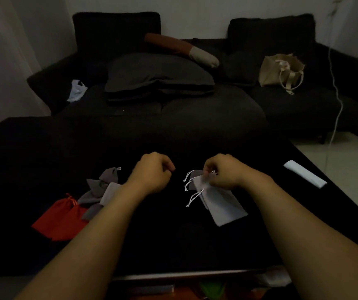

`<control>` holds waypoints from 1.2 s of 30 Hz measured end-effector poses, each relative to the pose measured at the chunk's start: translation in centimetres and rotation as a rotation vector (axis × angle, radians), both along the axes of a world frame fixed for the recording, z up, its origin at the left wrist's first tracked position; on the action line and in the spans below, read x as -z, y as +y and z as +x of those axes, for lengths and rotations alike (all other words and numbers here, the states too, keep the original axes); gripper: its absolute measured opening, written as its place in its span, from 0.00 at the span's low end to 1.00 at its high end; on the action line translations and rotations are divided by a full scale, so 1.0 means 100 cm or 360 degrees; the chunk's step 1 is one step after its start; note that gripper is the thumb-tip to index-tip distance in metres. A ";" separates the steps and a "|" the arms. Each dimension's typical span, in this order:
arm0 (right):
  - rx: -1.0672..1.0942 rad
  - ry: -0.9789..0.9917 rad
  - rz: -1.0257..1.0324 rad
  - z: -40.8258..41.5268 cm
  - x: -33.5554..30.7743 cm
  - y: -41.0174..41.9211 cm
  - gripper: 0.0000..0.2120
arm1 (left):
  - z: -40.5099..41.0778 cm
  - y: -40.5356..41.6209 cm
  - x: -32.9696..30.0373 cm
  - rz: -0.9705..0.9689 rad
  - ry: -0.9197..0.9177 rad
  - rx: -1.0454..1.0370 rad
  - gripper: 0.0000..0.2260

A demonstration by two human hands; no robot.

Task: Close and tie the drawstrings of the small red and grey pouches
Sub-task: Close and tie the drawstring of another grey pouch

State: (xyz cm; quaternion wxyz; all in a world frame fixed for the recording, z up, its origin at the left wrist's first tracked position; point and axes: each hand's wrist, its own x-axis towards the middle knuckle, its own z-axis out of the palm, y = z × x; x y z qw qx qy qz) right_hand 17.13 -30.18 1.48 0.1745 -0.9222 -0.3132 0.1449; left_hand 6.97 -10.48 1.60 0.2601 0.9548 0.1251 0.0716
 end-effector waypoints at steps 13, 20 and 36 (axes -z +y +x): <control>0.0386 -0.0182 0.0201 0.008 0.053 0.027 0.04 | 0.006 -0.011 -0.003 0.0009 0.0128 0.0183 0.13; 0.0315 -0.0443 0.0765 0.008 0.028 0.032 0.05 | 0.013 -0.009 0.001 -0.0183 -0.0099 -0.0034 0.26; -0.0008 -0.0127 0.1406 -0.019 -0.056 0.020 0.12 | 0.005 -0.013 -0.036 -0.1167 -0.0672 0.0258 0.08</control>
